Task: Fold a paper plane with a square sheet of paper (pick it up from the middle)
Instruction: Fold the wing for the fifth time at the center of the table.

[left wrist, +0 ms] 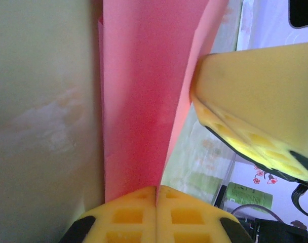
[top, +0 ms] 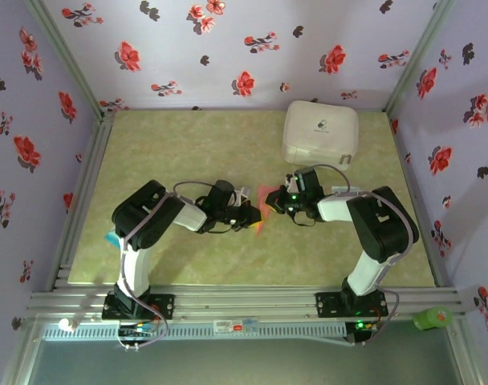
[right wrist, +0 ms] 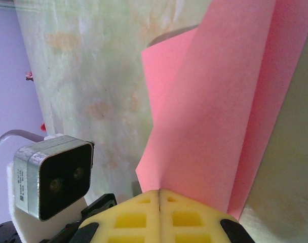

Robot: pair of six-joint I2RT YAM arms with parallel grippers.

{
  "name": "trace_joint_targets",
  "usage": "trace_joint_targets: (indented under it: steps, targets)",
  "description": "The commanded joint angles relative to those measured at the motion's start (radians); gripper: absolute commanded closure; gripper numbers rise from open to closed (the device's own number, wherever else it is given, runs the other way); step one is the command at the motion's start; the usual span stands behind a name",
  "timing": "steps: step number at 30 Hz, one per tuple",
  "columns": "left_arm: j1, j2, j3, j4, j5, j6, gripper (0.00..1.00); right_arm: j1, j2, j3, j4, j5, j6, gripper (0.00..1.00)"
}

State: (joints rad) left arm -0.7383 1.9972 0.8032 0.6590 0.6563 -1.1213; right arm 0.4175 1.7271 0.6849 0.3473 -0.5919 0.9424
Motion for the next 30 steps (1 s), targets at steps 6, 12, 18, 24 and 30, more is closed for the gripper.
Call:
trace_joint_targets:
  steps: [6,12,18,24,30]
  targets:
    - [0.023,0.027,-0.019,0.011,0.003,-0.031,1.0,-0.012,0.034,0.016,0.005,-0.012,-0.028,0.95]
    - [0.027,0.033,-0.025,0.013,0.003,-0.041,1.0,-0.017,0.05,0.027,0.008,-0.026,-0.036,0.94]
    - [0.03,0.039,-0.027,0.011,0.004,-0.051,1.0,-0.02,0.043,0.025,0.013,-0.031,-0.036,0.94]
    - [0.033,0.042,-0.03,0.008,0.003,-0.054,1.0,-0.023,-0.003,0.005,-0.021,-0.023,-0.06,0.95]
    - [0.034,0.043,-0.032,0.01,0.003,-0.054,1.0,-0.023,-0.006,-0.005,-0.023,-0.031,-0.065,0.94]
